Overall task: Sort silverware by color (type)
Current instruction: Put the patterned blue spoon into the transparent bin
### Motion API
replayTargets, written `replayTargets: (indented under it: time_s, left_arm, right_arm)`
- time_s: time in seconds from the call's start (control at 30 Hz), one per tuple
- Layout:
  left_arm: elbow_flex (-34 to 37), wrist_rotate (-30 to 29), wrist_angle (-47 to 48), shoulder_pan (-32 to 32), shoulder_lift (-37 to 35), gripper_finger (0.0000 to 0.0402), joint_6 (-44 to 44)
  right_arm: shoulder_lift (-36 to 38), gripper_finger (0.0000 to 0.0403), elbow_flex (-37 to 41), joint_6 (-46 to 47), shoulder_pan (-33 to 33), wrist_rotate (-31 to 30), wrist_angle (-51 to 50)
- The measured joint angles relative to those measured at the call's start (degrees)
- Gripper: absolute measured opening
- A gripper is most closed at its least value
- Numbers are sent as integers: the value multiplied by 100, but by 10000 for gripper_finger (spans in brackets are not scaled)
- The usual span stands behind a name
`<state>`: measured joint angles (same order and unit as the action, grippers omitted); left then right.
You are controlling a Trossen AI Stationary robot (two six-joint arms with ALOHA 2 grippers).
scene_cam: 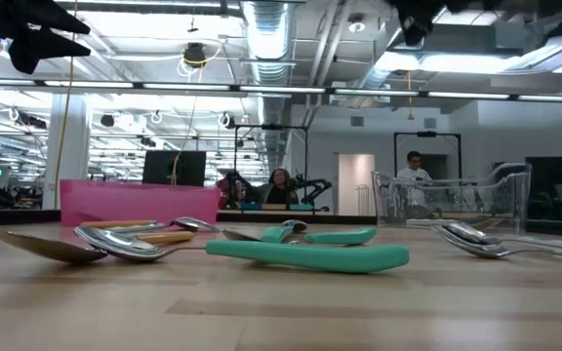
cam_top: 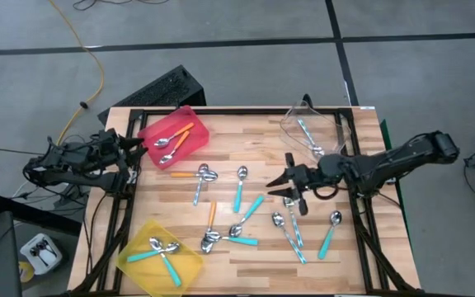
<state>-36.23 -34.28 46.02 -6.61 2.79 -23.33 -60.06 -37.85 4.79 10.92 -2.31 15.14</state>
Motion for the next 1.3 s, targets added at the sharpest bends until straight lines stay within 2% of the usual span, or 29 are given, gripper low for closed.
replayTargets:
  time_s: [0.13,0.53,0.83,1.07,1.3]
  left_arm:
    - [0,-2,0,0,0,205,0]
    - [0,-15,0,0,0,205,0]
    - [0,-61,11,0,0,205,-31]
    - [0,-63,15,0,0,205,-35]
    - [-2,-66,18,2,0,205,-39]
  right_arm:
    - [90,121,287,401,-24,-277,23]
    - [82,121,313,1880,202,-207,-1461]
    - [78,121,315,4825,658,-701,-4132]
    - [-109,121,313,6734,1325,-1459,-4518]
    - [-838,121,305,7468,1652,-1541,-4640]
